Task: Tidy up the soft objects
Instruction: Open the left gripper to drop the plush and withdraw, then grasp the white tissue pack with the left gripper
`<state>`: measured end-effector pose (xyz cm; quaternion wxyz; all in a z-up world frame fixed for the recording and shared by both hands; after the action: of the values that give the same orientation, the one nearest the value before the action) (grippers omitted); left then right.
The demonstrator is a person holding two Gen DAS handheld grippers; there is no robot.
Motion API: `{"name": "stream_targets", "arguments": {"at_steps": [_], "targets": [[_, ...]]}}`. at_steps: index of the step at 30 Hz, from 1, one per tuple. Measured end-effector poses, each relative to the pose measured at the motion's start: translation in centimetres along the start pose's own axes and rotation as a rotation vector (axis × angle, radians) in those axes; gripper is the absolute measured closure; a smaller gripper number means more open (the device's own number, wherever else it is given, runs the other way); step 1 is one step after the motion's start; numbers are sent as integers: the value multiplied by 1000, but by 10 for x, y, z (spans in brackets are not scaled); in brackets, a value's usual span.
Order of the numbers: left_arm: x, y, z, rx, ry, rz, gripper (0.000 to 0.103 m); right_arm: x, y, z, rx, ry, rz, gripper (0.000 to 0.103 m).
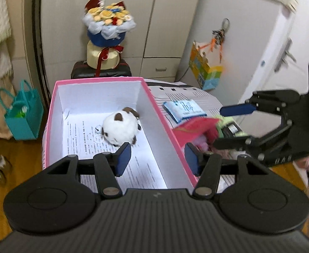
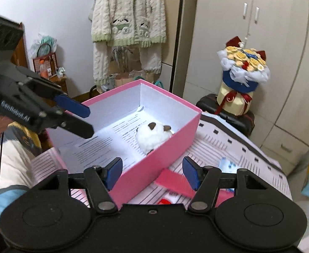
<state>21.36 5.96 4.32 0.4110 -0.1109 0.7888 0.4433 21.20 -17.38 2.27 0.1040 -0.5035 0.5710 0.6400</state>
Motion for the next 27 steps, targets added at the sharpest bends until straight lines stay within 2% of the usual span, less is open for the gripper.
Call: {"name": "stream_targets", "arguments": {"at_steps": [7, 9, 13, 22, 27], "targets": [[16, 25, -48, -27, -99, 39, 44, 21, 34, 4, -1, -56, 34, 35], [22, 30, -61, -40, -122, 43, 40, 27, 43, 6, 3, -73, 39, 34], [36, 34, -82, -29, -167, 50, 38, 45, 64, 10, 7, -96, 32, 31], [71, 14, -127, 53, -252, 89, 37, 91, 85, 13, 45, -139, 29, 30], [87, -2, -142, 62, -296, 90, 37, 114, 85, 9, 68, -164, 24, 30]]}}
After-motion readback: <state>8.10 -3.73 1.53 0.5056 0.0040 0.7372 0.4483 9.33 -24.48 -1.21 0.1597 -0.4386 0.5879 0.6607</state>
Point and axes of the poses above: each gripper's, at about its wrist camera, not at the fingertips, and y roughly against the way its jaws point, z to its left, x to its underside, the point moved 2 cm from there along -y, roughly the way its jaws point, and after that the axes turned 7 degrees about x, right-handed, at the moved point
